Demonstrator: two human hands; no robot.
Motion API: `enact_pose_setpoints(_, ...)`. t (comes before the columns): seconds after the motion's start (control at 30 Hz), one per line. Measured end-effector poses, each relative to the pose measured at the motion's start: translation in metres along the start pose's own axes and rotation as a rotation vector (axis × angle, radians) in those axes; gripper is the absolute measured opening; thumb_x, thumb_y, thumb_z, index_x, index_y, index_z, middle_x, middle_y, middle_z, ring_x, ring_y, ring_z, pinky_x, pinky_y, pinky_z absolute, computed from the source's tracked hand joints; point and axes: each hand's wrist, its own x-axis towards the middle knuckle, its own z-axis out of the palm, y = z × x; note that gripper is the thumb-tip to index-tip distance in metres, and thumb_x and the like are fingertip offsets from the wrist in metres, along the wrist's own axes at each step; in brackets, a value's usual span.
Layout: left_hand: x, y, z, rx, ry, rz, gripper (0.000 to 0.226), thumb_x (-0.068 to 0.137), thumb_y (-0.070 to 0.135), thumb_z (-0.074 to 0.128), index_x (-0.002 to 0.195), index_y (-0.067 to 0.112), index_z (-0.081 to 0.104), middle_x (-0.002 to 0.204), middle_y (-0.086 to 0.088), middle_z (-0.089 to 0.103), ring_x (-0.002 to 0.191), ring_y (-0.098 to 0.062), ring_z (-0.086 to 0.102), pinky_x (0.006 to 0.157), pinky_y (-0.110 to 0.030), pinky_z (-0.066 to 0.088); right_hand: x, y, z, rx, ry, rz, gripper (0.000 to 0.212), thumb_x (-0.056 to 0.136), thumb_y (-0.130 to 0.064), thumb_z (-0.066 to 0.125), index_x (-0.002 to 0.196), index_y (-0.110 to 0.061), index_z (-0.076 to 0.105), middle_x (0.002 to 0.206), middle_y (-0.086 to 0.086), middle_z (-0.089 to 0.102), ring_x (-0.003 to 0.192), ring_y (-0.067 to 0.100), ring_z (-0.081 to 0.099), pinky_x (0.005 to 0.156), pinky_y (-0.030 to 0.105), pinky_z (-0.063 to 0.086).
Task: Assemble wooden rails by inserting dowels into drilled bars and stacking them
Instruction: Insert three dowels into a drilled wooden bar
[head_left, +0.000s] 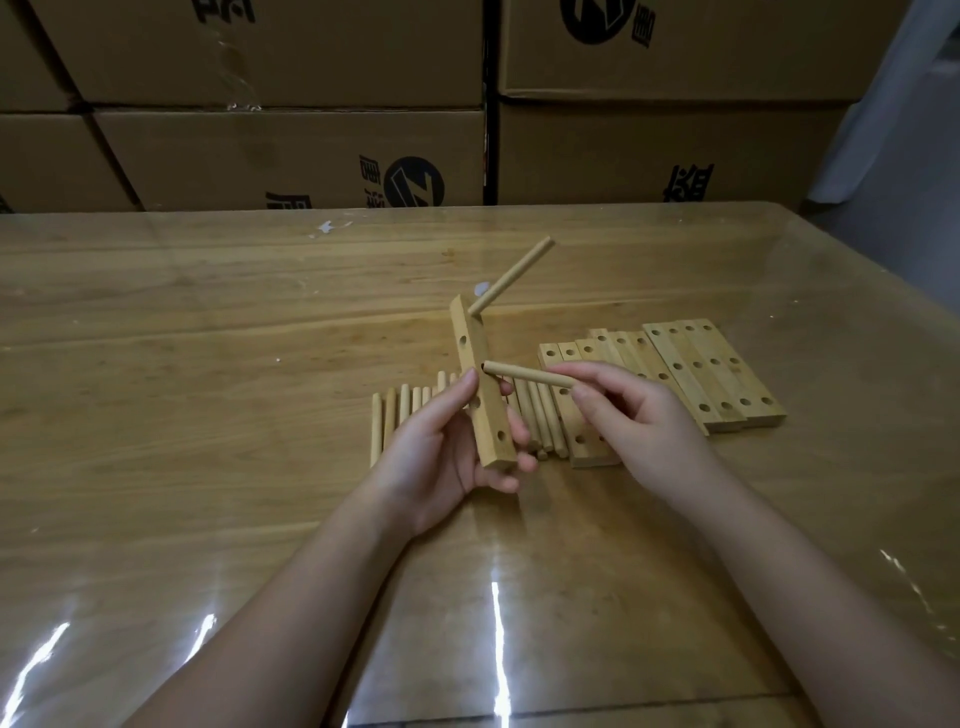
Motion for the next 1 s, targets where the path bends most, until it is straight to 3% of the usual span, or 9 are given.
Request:
enact_pose_setpoints(0.07,0.0003,-0.001,-0.0007,0.018,-0.005,-0.002,0.042,0.084,0.043,0.053,0.108,0.008,0.05,0.079,-0.014,0.069,0.071,-0.029,0.07,0.049,-0.031,0.056,0.0004,0.0004,-0.0007,-0.007,0.018,-0.024,0.028,0.094,-0.011,0.05,0.111,-0.029,0.065,0.063,-0.022,0.055,0.056,-0.002,0.046,0.053,0.008,0.037)
enact_pose_setpoints(0.23,0.0005,-0.0036,-0.0007,0.095,-0.008,0.035,0.04,0.084,0.04,0.058,0.11,0.01,0.052,0.087,-0.015,0.07,0.076,-0.029,0.071,0.053,-0.033,0.057,0.002,0.0005,-0.004,-0.056,0.06,-0.073,0.02,0.092,-0.021,0.054,0.104,-0.031,0.066,0.083,0.0,0.059,0.074,0.011,0.053,0.066,0.021,0.044)
enact_pose_setpoints(0.4,0.0004,-0.0058,-0.0004,0.169,0.015,0.064,0.039,0.082,0.041,0.063,0.109,0.014,0.054,0.086,-0.013,0.07,0.073,-0.025,0.071,0.051,-0.03,0.056,0.0033,0.0019,-0.0066,-0.119,0.107,-0.144,0.019,0.091,-0.019,0.056,0.104,-0.03,0.066,0.076,-0.009,0.047,0.066,0.001,0.046,0.06,0.011,0.038)
enact_pose_setpoints(0.5,0.0005,-0.0063,0.0007,0.199,0.034,0.087,0.031,0.081,0.043,0.065,0.104,0.022,0.062,0.08,-0.009,0.068,0.066,-0.022,0.068,0.047,-0.027,0.053,0.0031,0.0008,-0.0067,-0.191,0.146,-0.191,0.02,0.091,-0.018,0.056,0.104,-0.03,0.065,0.08,-0.002,0.047,0.068,0.002,0.044,0.062,0.01,0.036)
enact_pose_setpoints(0.7,0.0003,-0.0076,0.0014,0.266,0.065,0.098,0.024,0.081,0.046,0.065,0.099,0.03,0.066,0.073,-0.004,0.064,0.062,-0.019,0.064,0.044,-0.025,0.051,0.0015,-0.005,-0.0077,-0.385,0.21,-0.331,0.021,0.09,-0.01,0.057,0.107,-0.011,0.068,0.078,0.008,0.048,0.073,0.02,0.047,0.065,0.03,0.042)
enact_pose_setpoints(1.0,0.0001,-0.0093,0.0004,0.342,0.085,0.099,0.03,0.077,0.049,0.068,0.097,0.027,0.061,0.071,-0.003,0.063,0.06,-0.02,0.063,0.044,-0.025,0.05,0.0026,-0.0058,-0.0075,-0.526,0.259,-0.414,0.02,0.088,-0.01,0.057,0.102,-0.006,0.071,0.075,0.005,0.046,0.072,0.021,0.047,0.062,0.031,0.04)
